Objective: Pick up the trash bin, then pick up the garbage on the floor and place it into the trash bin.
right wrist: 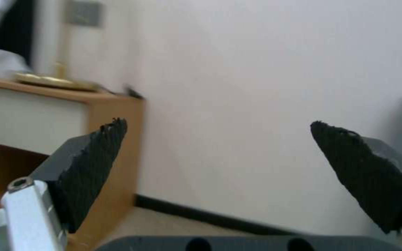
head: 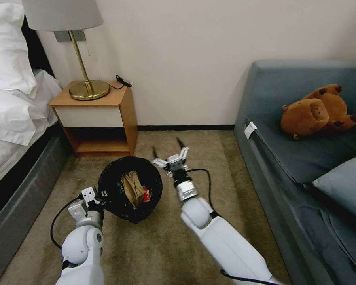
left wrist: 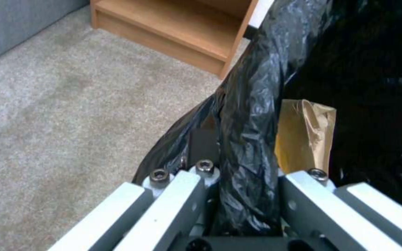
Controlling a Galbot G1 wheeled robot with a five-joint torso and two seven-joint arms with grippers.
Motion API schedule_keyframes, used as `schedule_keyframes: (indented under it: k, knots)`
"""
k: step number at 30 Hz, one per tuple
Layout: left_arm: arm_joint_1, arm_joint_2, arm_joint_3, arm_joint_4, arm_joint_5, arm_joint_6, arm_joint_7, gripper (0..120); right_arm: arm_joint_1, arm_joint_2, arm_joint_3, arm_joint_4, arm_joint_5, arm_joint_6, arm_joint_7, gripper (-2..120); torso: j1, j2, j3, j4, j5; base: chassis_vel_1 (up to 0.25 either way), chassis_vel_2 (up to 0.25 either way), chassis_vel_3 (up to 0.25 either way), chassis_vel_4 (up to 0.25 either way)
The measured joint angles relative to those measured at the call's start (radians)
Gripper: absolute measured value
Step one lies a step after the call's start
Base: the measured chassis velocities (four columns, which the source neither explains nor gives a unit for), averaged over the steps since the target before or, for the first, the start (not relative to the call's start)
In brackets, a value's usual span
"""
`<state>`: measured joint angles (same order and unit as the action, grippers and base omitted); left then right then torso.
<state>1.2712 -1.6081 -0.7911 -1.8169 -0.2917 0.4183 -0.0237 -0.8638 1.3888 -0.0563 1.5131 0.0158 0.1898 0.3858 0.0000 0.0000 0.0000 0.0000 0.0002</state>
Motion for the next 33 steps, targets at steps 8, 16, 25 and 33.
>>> schedule_keyframes:
  k: [8, 16, 25, 33]
  knots:
    - [-0.013, 0.0, -0.009, 0.008, -0.005, -0.001, 0.004, 1, -0.094, -0.046, 0.138, 0.071, 0.113, -0.058, -0.086, 100, 0.0, 0.0, 0.0, -0.0001, -0.0002, 0.0, 0.0, 0.0, 0.0]
    - [-0.012, 0.0, -0.005, 0.011, -0.003, -0.003, 0.005, 1, -0.121, -0.051, 0.199, -0.003, 0.148, 0.045, -0.136, 100, 0.0, 0.0, 0.0, 0.0001, 0.0, 0.0, 0.0, 0.0, 0.0]
    - [-0.007, 0.0, -0.004, 0.013, 0.002, -0.009, 0.006, 1, -0.16, -0.042, 0.233, -0.061, 0.14, 0.061, -0.154, 100, 0.0, 0.0, 0.0, -0.0001, -0.0002, 0.0, 0.0, 0.0, 0.0]
    - [-0.005, 0.0, -0.006, 0.012, 0.005, -0.014, 0.006, 1, -0.166, -0.031, 0.253, -0.069, 0.135, 0.078, -0.171, 100, 0.0, 0.0, 0.0, 0.0, -0.0002, 0.0, 0.0, 0.0, 0.0]
